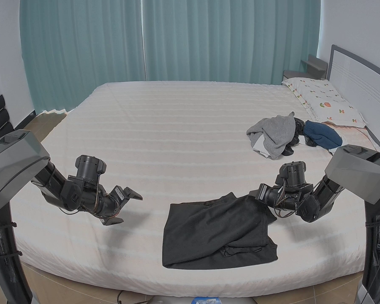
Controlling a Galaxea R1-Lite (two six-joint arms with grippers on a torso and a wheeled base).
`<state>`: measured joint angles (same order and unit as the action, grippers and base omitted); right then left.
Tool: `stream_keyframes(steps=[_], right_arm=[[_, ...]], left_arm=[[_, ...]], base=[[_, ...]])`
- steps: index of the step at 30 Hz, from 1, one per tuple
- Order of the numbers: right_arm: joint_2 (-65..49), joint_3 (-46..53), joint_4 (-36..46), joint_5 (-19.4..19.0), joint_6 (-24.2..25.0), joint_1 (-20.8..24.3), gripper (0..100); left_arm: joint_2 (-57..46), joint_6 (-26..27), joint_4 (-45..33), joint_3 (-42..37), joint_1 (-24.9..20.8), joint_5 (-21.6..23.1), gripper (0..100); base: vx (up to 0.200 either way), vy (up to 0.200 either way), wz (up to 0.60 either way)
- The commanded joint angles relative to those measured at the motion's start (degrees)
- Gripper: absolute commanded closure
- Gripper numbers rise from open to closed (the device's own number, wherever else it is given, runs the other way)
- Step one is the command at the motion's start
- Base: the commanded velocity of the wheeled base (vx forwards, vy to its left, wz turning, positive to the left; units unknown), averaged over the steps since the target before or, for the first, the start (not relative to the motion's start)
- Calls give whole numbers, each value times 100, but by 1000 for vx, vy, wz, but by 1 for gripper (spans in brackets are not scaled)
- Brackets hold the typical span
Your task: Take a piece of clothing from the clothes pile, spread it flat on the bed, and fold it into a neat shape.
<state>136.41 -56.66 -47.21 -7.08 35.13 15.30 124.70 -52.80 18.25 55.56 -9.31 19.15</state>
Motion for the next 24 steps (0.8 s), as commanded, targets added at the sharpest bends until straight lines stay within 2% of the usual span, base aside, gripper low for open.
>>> stream_keyframes(steps=[1,3,12,17,24], right_arm=[[-264,235,10,-56,37,-185,100],[-308,305,2,-56,37,-247,100],[-247,366,-7,-56,99,-282,100],[-247,287,-7,-56,319,-238,100],[-291,261,-7,-65,354,-203,100]], left_arm=[[107,-29,-41,271,-185,-8,0],[186,-20,-67,403,-334,-69,0],[1057,41,-137,1519,-1345,-1186,0],[1645,375,-436,2319,-1468,-1625,0],[1892,375,-647,2767,-1486,-1669,0]], base=[[0,0,0],[0,0,0],[0,0,0],[0,0,0],[0,0,0]])
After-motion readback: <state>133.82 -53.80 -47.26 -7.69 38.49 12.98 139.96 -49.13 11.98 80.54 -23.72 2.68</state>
